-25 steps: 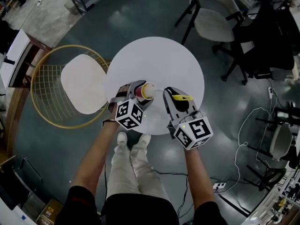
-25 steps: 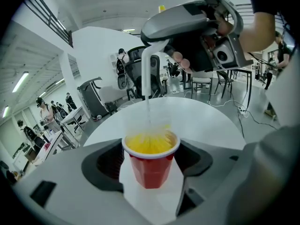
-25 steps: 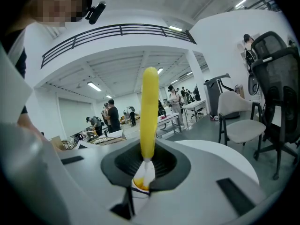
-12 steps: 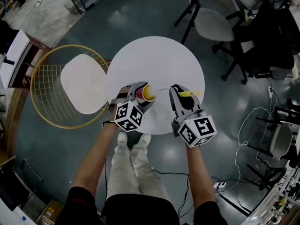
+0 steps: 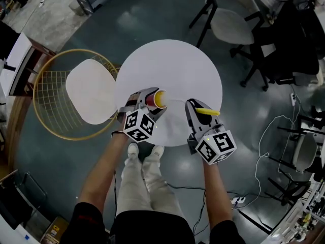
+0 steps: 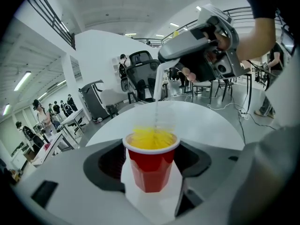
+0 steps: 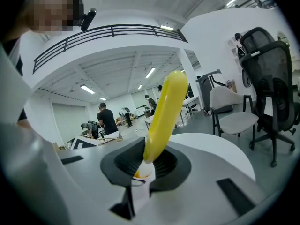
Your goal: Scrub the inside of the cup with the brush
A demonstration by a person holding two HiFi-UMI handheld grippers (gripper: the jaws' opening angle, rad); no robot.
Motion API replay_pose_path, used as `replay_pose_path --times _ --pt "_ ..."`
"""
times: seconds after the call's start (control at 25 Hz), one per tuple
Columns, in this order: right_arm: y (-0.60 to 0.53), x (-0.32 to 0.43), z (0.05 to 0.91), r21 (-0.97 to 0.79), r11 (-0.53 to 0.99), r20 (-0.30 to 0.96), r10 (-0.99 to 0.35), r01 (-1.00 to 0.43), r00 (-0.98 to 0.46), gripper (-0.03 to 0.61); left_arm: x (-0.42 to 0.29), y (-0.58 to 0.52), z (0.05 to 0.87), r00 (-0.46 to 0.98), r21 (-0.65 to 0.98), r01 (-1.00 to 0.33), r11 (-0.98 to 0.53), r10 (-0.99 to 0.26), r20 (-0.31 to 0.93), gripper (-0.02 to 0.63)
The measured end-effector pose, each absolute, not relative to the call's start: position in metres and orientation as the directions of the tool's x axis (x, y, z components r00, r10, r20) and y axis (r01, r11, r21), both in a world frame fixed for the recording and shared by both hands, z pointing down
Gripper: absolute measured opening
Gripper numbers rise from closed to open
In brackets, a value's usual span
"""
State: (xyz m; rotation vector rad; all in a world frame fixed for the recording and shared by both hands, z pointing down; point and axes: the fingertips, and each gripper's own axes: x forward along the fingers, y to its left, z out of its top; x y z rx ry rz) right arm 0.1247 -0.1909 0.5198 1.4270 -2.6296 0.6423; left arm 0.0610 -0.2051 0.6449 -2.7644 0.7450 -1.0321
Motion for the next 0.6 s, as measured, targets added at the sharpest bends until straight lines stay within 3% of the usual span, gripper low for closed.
replay_pose_path --times 0.6 --pt "-0.169 0.089 0.518 -0.325 0.575 0.262 -0.708 -0.751 -0.656 0.048 0.054 -0.208 0.651 0.633 -0.260 -0.404 -0.877 -0.473 0.613 0.306"
